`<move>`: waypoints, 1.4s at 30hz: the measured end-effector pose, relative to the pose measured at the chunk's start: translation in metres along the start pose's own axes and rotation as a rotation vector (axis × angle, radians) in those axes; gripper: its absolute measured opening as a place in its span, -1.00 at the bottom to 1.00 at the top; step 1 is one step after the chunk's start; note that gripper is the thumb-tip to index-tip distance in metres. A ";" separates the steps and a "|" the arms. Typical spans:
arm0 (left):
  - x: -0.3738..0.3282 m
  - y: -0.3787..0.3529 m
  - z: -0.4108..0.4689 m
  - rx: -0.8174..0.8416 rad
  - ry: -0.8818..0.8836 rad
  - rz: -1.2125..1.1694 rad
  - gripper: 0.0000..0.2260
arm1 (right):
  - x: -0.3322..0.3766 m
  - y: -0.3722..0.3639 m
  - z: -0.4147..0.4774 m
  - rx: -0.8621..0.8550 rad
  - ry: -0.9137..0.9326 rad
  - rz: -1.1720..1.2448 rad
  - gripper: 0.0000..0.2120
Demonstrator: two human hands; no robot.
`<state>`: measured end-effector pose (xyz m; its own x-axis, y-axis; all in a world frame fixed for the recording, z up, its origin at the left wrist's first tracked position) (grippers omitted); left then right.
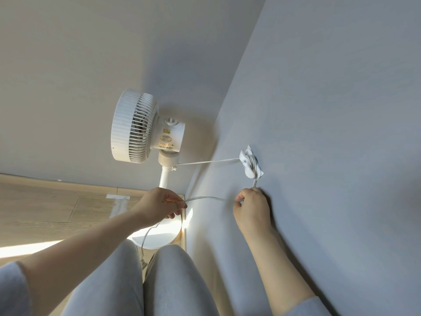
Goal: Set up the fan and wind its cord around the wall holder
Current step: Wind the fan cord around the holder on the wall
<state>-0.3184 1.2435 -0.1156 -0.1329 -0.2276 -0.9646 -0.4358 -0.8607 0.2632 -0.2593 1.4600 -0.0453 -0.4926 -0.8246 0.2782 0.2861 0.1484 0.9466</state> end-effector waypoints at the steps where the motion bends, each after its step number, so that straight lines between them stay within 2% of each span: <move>1: 0.002 0.001 -0.001 -0.004 0.004 0.002 -0.87 | 0.002 -0.005 0.003 0.024 0.003 -0.012 -0.80; 5: 0.006 0.006 -0.004 -0.026 0.015 -0.008 -0.82 | 0.013 -0.020 0.016 0.083 0.014 -0.037 -0.79; 9: 0.012 0.015 -0.001 -0.088 0.059 -0.027 -0.87 | 0.025 -0.026 0.027 0.074 0.046 -0.095 -0.79; 15: 0.022 0.035 0.010 -0.250 0.044 0.131 -0.89 | 0.049 -0.027 0.048 0.124 0.144 -0.272 -0.71; 20: 0.030 0.044 0.025 -0.351 0.032 0.181 -0.90 | 0.067 -0.037 0.077 0.384 0.097 -0.099 -0.75; 24: 0.038 0.046 0.039 -0.397 0.016 0.167 -0.90 | 0.084 -0.048 0.089 0.698 0.124 -0.121 -0.81; 28: 0.042 0.046 0.052 -0.416 -0.008 0.156 -0.88 | 0.109 -0.049 0.101 0.756 0.190 -0.196 -0.85; 36: 0.045 0.038 0.062 -0.407 -0.013 0.107 -0.88 | 0.134 -0.063 0.112 0.835 0.324 -0.479 -0.82; 42: 0.052 0.023 0.062 -0.239 -0.016 0.052 -0.85 | 0.137 -0.049 0.138 0.758 0.302 -0.344 -0.82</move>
<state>-0.3905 1.2399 -0.1586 -0.1643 -0.2692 -0.9490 -0.2053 -0.9316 0.2998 -0.4536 1.4152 -0.0311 -0.1821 -0.9833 0.0048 -0.5123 0.0991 0.8531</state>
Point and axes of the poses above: each hand's wrist, its own z-axis towards the middle knuckle, its own y-axis out of the back of the hand, x = y × z, the point moved 6 cm from there along z, towards the middle knuckle, and after that the axes turned 12 degrees about -y, right-handed, at the moved point
